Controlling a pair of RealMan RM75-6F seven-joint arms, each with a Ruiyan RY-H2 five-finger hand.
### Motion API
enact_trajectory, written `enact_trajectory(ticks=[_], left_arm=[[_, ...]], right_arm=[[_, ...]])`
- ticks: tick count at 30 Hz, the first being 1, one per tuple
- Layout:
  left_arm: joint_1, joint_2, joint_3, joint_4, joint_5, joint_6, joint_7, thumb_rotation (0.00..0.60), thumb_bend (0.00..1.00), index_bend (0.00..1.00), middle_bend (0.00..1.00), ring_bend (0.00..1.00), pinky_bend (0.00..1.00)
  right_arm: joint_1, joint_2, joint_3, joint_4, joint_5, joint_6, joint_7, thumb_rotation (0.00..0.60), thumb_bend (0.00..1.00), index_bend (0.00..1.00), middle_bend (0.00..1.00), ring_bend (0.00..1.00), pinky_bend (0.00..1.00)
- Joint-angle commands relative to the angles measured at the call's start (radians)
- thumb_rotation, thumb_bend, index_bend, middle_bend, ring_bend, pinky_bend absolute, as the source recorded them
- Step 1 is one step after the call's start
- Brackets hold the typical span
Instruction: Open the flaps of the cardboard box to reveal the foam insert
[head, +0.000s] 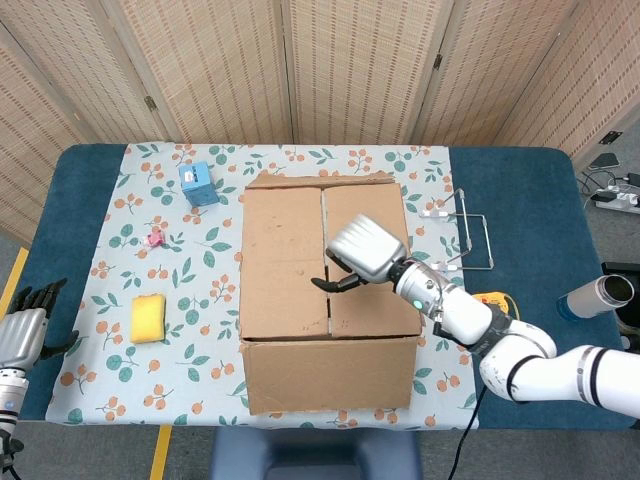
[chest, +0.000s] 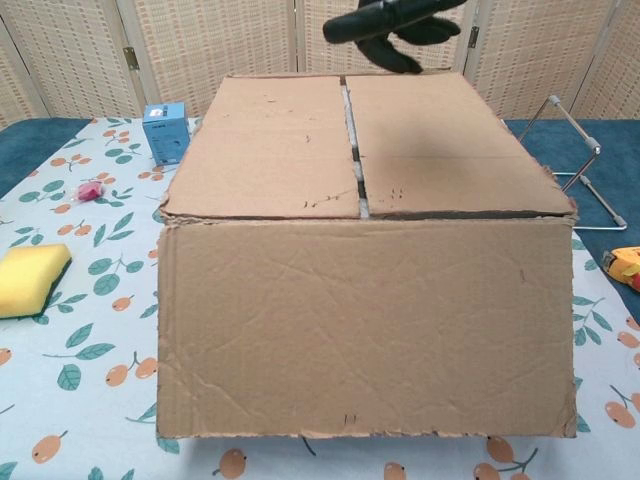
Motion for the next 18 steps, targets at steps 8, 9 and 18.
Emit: enact_trajectory(ticks=[8, 9, 18], left_arm=[[0.005, -0.001, -0.010, 0.033, -0.007, 0.002, -0.048, 0.600, 0.38, 0.00, 0.17, 0.15, 0.00], [0.005, -0.002, -0.011, 0.036, -0.009, 0.000, -0.048, 0.600, 0.38, 0.00, 0.17, 0.15, 0.00], [0.002, -0.005, -0.013, 0.047, -0.016, -0.016, -0.056, 0.600, 0.38, 0.00, 0.17, 0.14, 0.00]], right_arm=[[0.052, -0.084, -0.042, 0.116, -0.014, -0.021, -0.051, 0.000, 0.41, 0.77, 0.53, 0.66, 0.61], [0.054, -0.085, -0.045, 0.121, -0.019, -0.023, -0.053, 0.000, 0.41, 0.78, 0.52, 0.66, 0.61], [0.036, -0.124, -0.065, 0.148, -0.119, 0.008, -0.027, 0.000, 0.41, 0.43, 0.32, 0.53, 0.52]])
